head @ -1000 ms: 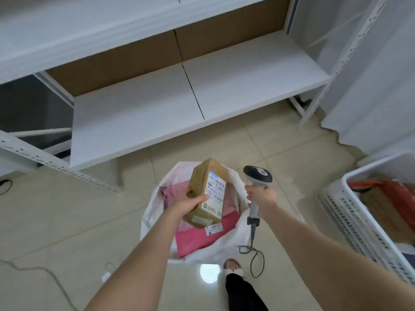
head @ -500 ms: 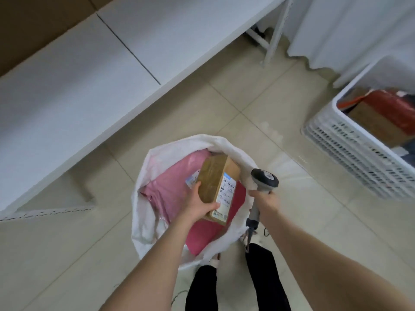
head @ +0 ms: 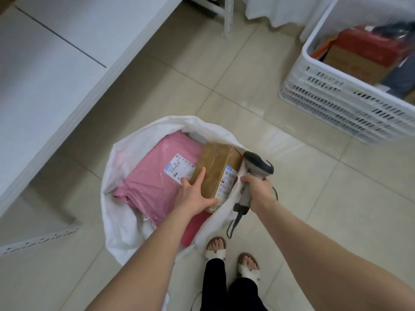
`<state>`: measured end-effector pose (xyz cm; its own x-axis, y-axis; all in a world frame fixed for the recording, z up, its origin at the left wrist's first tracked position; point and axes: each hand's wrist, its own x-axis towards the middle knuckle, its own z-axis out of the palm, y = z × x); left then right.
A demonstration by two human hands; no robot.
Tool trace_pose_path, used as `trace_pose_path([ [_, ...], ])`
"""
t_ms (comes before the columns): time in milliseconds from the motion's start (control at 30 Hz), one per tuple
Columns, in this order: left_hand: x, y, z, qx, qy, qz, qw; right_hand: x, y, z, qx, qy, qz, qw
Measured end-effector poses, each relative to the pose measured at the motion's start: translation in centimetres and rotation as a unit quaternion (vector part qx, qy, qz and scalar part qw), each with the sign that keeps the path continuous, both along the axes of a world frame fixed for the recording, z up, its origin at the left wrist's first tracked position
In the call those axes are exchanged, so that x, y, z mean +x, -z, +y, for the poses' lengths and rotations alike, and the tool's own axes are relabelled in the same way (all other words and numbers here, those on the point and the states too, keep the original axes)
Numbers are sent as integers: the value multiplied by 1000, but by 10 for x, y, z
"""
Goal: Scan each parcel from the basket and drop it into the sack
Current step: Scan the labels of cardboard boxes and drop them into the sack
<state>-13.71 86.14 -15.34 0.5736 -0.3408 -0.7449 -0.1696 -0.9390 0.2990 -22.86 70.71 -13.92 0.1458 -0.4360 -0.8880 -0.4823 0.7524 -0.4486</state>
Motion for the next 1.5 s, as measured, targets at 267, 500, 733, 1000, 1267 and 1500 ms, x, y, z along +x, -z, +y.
trace_pose_path([
  [267,0,-16,-6,4,228,-98,969,-9,-50,-17,83,4,-121,989],
  [500,-25,23,-42,-27,246,-68,967,-4,-31,-19,98,-8,-127,987],
  [733,-31,62,-49,-37,267,-47,962,-2,-17,-31,53,-60,-123,989],
  [1000,38,-25,50,-9,24,-307,951,14,-30,1,13,-14,-59,998],
  [1267,66,-19,157,196,-381,-216,877,43,-23,35,5,-74,-21,997],
  [1500,82,-62,161,37,-444,-202,872,44,-64,43,-41,-76,18,996],
])
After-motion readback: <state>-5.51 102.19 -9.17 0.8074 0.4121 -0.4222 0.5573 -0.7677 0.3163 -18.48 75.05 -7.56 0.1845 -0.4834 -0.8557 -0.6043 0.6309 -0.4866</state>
